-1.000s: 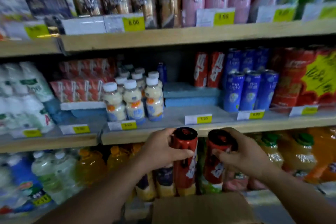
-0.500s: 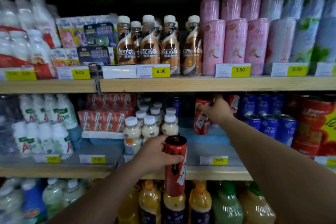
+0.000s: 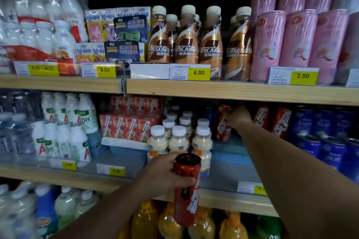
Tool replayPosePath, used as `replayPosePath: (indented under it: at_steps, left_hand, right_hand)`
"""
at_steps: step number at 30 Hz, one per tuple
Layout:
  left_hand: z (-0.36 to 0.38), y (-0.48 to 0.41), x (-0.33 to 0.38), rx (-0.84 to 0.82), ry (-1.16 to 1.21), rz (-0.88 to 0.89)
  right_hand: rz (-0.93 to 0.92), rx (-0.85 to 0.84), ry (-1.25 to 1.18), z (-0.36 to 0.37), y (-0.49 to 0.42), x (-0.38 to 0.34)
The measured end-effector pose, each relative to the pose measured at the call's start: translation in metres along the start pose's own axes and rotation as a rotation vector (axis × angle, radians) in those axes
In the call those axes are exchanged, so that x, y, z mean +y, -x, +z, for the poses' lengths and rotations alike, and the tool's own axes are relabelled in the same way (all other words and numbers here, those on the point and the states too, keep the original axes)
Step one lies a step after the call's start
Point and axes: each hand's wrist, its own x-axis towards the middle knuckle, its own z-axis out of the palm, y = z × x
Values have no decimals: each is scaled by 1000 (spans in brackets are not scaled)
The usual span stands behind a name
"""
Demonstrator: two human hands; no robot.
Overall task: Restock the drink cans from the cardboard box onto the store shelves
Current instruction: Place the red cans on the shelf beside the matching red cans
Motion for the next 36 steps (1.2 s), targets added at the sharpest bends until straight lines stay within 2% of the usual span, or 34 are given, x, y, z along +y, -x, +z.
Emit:
replayPosePath:
  at_steps: [10, 14, 17, 19, 20, 23, 24, 26, 29, 32, 36]
  left_hand:
    - [2, -10, 3, 19, -12, -10]
    - [2, -12, 7, 41, -22, -41]
    - [2, -14, 13, 73, -48, -53]
    - [3, -17, 19, 94, -62, -67]
    - [4, -18, 22, 103, -67, -72]
    - [11, -23, 38, 125, -92, -59]
    - [14, -26, 44, 129, -88, -53]
    - [22, -31, 53, 131, -52, -50]
    - [34, -37, 63, 100, -18, -55]
    - [41, -44, 68, 73, 18, -63]
    - [35, -53, 69, 105, -160, -148]
  right_hand:
    - [90, -100, 239, 3, -3, 10]
    - [128, -200, 170, -3, 10, 19]
    - [108, -88, 56, -5, 35, 20]
    - [-18, -78, -12, -10, 64, 16]
    - [-70, -177, -67, -14, 81, 16]
    - [-59, -669, -155, -25, 132, 14]
    - [-65, -731, -125, -26, 143, 16]
    - [-71, -670, -133, -24, 157, 20]
    - [-85, -424, -154, -22, 159, 22]
    - [-136, -314, -100, -29, 151, 27]
    - [-103, -124, -124, -46, 122, 31]
